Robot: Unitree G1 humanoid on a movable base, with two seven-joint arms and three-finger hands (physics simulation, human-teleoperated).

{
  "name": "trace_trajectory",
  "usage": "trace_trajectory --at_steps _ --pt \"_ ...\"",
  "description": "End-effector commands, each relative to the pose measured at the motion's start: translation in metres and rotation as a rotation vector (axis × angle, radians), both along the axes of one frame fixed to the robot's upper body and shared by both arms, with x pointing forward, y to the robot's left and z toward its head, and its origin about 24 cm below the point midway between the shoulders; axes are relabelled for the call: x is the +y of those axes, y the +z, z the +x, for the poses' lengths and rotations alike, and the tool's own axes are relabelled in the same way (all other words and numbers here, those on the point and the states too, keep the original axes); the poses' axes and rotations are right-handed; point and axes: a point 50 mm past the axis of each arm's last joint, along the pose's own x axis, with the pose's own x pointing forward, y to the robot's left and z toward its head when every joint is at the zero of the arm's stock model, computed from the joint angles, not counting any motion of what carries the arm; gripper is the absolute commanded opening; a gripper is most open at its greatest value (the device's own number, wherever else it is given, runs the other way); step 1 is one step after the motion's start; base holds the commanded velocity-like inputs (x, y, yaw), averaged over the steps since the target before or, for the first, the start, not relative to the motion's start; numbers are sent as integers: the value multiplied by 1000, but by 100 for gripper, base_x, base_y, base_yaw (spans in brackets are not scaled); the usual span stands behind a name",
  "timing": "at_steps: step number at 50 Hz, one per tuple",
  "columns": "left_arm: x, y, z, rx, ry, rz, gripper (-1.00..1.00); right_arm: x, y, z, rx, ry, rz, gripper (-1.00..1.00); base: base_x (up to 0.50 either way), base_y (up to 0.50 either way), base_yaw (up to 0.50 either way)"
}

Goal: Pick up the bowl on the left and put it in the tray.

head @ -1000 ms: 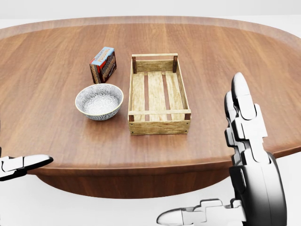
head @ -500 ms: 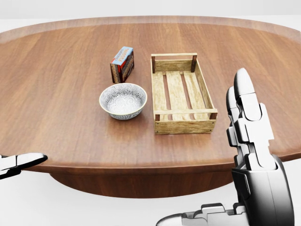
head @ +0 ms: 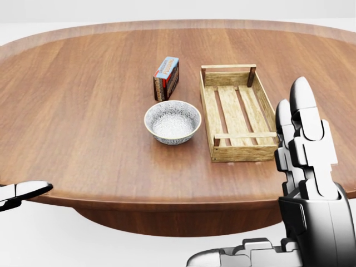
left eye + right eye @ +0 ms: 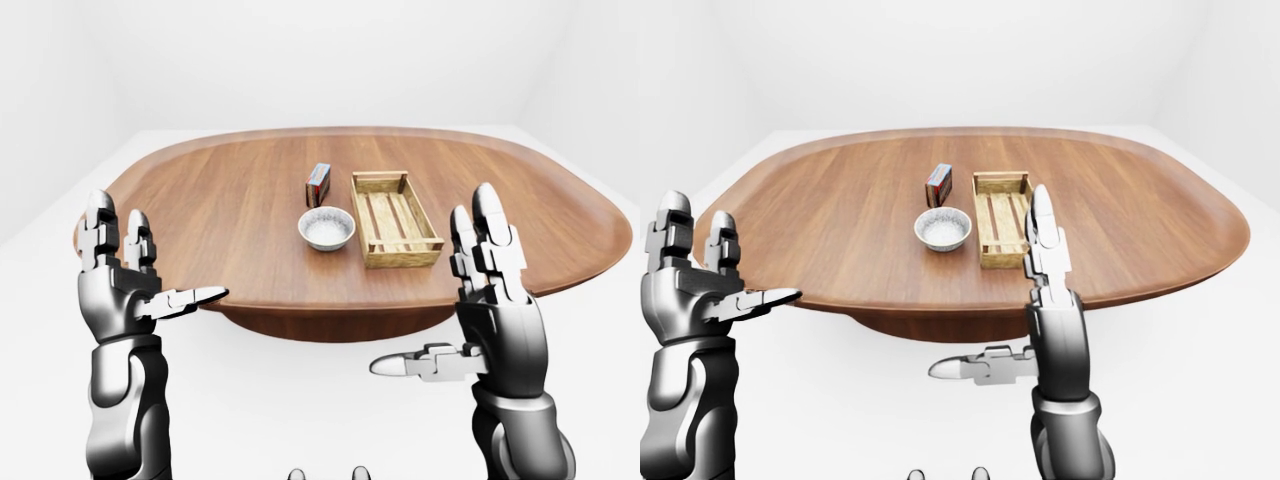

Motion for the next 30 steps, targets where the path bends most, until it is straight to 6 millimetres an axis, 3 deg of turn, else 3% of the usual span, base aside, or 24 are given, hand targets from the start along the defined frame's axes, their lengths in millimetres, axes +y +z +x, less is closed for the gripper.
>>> trace_trajectory --at_steps 1,30 --pt "-1 2 0 -8 -3 -2 100 -2 5 -3 -23 0 34 100 50 0 0" --pt "2 7 -3 -34 6 -10 100 0 2 -2 -11 10 17 100 50 0 0"
